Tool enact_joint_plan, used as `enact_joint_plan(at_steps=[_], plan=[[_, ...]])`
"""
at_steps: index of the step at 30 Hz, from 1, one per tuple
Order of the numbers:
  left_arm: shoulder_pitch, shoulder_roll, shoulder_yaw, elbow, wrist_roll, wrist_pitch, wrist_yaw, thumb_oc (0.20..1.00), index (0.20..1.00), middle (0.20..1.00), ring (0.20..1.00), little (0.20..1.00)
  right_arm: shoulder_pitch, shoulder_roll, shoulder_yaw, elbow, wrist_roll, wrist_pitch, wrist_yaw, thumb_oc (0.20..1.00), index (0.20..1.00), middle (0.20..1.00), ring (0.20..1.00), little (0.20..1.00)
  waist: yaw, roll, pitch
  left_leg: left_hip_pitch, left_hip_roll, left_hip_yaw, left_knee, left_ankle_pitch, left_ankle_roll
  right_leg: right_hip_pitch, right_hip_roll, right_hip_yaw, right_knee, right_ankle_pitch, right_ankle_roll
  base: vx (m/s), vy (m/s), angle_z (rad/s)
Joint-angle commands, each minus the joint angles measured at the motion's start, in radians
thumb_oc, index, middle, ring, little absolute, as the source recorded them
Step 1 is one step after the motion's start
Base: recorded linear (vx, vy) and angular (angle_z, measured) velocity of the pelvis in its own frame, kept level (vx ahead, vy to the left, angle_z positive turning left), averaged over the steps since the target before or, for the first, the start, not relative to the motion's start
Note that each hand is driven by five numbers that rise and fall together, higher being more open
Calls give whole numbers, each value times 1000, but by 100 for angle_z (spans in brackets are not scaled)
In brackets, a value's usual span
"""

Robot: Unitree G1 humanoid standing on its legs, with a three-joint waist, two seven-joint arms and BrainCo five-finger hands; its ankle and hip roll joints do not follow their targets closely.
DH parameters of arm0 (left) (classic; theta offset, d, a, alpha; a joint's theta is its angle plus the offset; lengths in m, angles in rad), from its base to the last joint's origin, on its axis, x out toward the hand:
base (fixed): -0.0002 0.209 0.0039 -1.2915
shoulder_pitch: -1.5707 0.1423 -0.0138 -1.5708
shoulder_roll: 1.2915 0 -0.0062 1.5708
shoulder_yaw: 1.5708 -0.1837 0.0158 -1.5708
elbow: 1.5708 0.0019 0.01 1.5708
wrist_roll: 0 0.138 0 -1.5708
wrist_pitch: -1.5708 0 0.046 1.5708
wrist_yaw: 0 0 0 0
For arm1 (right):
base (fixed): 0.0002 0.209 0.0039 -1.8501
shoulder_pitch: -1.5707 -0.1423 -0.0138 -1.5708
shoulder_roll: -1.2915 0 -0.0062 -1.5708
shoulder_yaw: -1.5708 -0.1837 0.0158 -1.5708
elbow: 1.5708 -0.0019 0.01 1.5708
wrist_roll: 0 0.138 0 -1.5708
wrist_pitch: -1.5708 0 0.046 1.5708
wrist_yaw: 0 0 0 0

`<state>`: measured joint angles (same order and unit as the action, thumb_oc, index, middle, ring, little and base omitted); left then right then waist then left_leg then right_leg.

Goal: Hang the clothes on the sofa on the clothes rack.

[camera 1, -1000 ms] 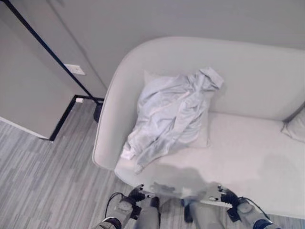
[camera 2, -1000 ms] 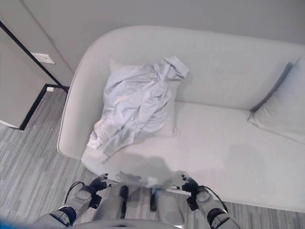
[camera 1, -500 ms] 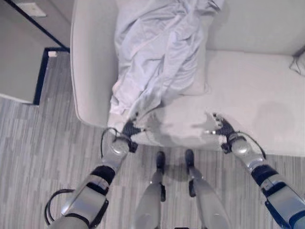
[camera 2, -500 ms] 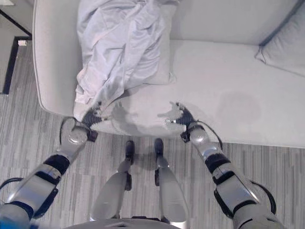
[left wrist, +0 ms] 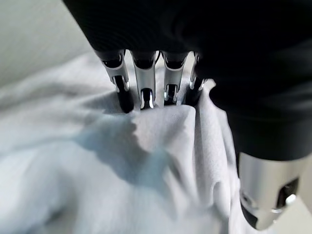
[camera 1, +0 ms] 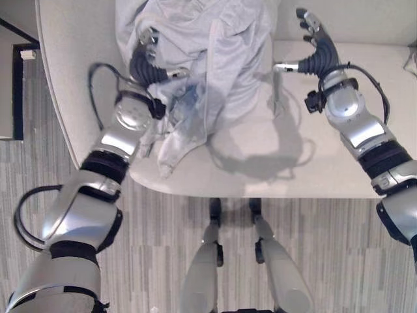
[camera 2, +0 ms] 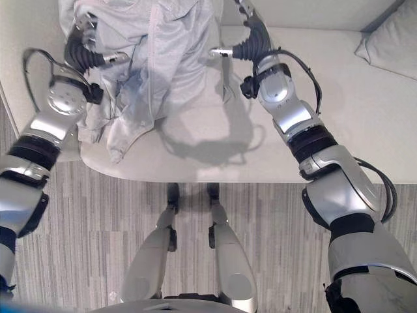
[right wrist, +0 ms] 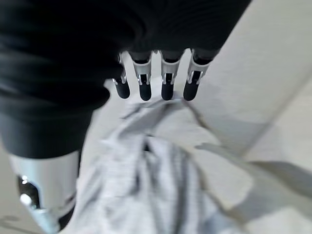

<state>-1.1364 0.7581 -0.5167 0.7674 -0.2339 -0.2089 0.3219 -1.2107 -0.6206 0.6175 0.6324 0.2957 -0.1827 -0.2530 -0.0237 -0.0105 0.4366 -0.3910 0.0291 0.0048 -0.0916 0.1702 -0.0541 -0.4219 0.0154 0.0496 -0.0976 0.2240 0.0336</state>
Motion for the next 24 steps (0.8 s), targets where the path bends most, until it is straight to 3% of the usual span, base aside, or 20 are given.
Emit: enact_joint_plan(at_steps=[1,9,15,24], plan=[[14,8,3,-41,-21,-68,63,1000,1000,1000,1000,1000,96,3,-13,-50,74,-59,-19,1000,1000,1000,1000,1000,8,-16,-87,0,10,-32,4,-30,-45,4,-74,32,10,-57,113,39,-8,7],[3,46,18,-50,-86,-87,82,1000,1000,1000,1000,1000,33,79,60,43,136,-38,-1,1000,1000,1000,1000,1000,32,-12,-104,18,6,-39,4,-37,-46,30,-80,21,10,-69,111,43,8,1],[16,82,15,-106,-82,-95,87,1000,1000,1000,1000,1000,62,114,66,126,191,-18,29,1000,1000,1000,1000,1000,53,-2,-107,20,0,-50,4,-38,-44,42,-88,8,10,-73,113,29,9,6],[-50,106,-26,-45,-79,-87,115,1000,1000,1000,1000,1000,-18,192,72,300,258,-8,9,1000,1000,1000,1000,1000,88,12,-108,13,-8,-72,4,-33,-42,43,-91,5,10,-75,113,11,4,6]])
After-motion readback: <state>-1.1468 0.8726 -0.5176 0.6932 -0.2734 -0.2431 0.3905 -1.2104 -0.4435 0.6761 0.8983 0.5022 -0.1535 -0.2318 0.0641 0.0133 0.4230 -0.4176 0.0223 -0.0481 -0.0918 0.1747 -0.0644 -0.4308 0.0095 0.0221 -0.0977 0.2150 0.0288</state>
